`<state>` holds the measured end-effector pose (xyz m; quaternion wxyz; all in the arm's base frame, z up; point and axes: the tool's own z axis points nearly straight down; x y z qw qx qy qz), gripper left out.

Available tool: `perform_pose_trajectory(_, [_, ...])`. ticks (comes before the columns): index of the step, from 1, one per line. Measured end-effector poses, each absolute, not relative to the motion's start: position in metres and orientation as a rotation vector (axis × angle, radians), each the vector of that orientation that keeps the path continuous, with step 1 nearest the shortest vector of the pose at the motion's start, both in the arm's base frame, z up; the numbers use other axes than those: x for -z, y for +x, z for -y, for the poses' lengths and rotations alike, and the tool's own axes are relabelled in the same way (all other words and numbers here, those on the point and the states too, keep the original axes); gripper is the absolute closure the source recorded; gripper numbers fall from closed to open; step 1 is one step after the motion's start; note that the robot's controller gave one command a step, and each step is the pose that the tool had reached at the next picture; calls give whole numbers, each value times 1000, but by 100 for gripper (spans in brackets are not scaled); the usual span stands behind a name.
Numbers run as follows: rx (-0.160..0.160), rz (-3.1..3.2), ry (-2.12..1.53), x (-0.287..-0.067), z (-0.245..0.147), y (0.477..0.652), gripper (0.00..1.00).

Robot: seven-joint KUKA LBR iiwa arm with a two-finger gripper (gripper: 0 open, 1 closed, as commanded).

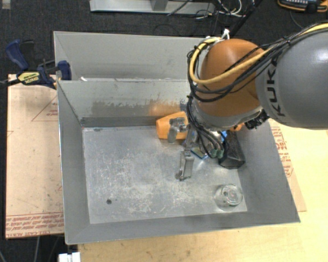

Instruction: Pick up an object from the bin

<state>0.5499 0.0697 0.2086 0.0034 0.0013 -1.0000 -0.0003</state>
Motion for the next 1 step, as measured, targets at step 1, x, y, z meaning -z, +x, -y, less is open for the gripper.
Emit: perform_pose_trajectory(1, [2,3142,2,-213,-69,551,0])
